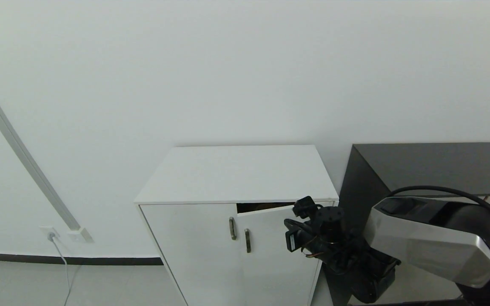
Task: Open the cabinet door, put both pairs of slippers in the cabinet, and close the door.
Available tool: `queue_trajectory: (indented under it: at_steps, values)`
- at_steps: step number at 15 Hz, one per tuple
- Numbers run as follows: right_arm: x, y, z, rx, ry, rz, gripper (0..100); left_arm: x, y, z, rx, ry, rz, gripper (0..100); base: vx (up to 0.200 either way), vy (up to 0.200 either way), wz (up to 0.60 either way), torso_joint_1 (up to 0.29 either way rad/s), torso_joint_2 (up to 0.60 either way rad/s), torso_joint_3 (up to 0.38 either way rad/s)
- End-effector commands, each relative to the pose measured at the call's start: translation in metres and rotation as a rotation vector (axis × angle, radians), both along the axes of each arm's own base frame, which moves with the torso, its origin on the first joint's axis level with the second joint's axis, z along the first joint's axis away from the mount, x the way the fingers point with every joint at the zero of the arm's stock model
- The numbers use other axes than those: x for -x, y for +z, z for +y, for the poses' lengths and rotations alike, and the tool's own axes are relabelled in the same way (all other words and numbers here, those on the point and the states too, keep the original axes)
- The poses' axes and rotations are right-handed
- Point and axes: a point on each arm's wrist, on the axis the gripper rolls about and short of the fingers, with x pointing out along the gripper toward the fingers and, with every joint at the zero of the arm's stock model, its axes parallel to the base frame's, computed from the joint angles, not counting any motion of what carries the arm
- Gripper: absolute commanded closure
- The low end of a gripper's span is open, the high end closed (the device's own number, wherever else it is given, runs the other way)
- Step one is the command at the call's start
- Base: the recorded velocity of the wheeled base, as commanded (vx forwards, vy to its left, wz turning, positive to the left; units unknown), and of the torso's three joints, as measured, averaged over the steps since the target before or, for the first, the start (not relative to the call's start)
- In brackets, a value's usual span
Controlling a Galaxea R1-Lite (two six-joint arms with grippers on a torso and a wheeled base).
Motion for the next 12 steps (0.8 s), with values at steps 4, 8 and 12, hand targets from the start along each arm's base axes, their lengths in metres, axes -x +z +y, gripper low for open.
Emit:
queue_trajectory:
  at_steps: [4,8,12]
  values:
    - [-0.014,0.004,0.000,-0.007,-0.019,-0.010,100,0.000,0.000,0.000,0.000,0.000,0.002,100,0.000,0.000,0.00,0.000,0.00,0.000]
    - [-0.020,0.006,-0.002,-0.010,-0.029,-0.015,100,0.000,0.000,0.000,0.000,0.002,0.002,100,0.000,0.000,0.00,0.000,0.00,0.000]
    - [-0.025,0.007,-0.004,-0.017,-0.039,-0.025,100,0.000,0.000,0.000,-0.001,0.000,0.002,100,0.000,0.000,0.00,0.000,0.00,0.000]
